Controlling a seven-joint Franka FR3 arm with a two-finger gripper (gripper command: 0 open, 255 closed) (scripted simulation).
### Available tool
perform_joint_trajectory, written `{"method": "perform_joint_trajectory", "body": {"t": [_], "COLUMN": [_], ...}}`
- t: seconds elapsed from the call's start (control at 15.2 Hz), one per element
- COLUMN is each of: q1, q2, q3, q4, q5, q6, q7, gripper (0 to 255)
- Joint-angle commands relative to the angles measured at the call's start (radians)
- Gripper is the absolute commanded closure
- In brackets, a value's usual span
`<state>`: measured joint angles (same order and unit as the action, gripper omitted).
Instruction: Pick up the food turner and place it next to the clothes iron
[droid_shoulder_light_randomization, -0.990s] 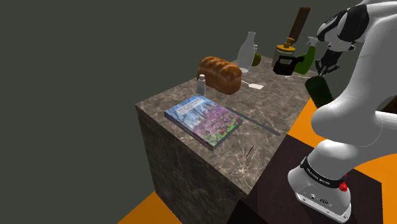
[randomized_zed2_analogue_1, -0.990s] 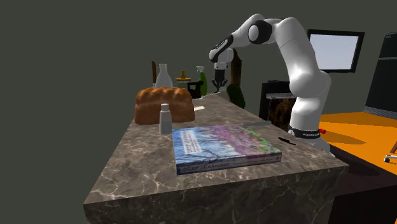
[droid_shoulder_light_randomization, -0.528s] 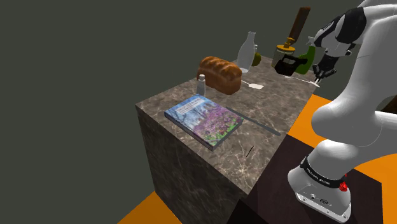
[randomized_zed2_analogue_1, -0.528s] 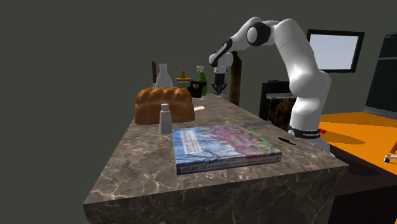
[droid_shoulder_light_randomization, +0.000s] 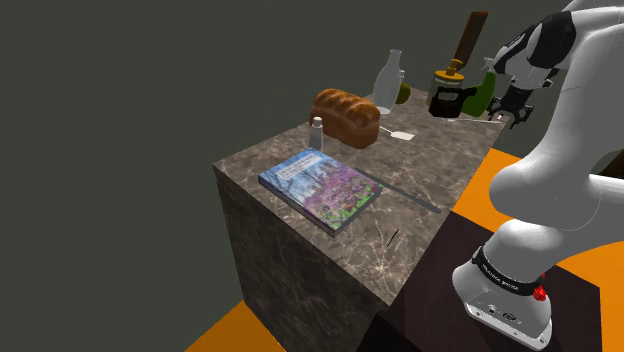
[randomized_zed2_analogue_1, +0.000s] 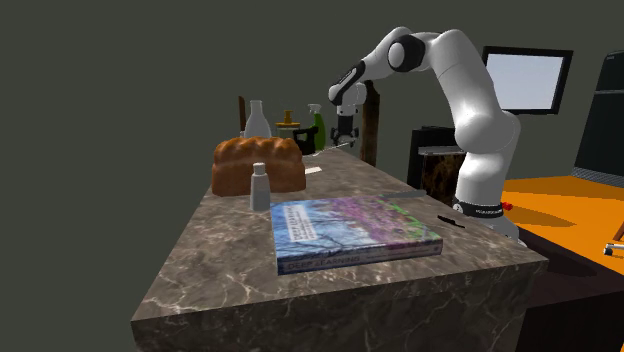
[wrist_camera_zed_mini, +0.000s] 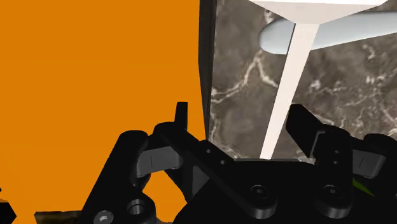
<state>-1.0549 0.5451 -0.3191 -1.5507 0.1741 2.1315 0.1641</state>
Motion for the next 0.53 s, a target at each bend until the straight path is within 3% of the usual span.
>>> {"method": "perform_joint_trajectory", "body": {"t": [0.0, 0.13, 0.46], "q1": [0.000, 0.000, 0.007], "q2": [0.000, 0.000, -0.054], "q3": [0.000, 0.000, -0.011], "q4": [0.000, 0.000, 0.046], "q5": [0.000, 0.000, -0.020], "q6": [0.000, 0.000, -0.098], "q7": [0.000, 0.000, 0.012], "gripper": [0, 0, 0]}}
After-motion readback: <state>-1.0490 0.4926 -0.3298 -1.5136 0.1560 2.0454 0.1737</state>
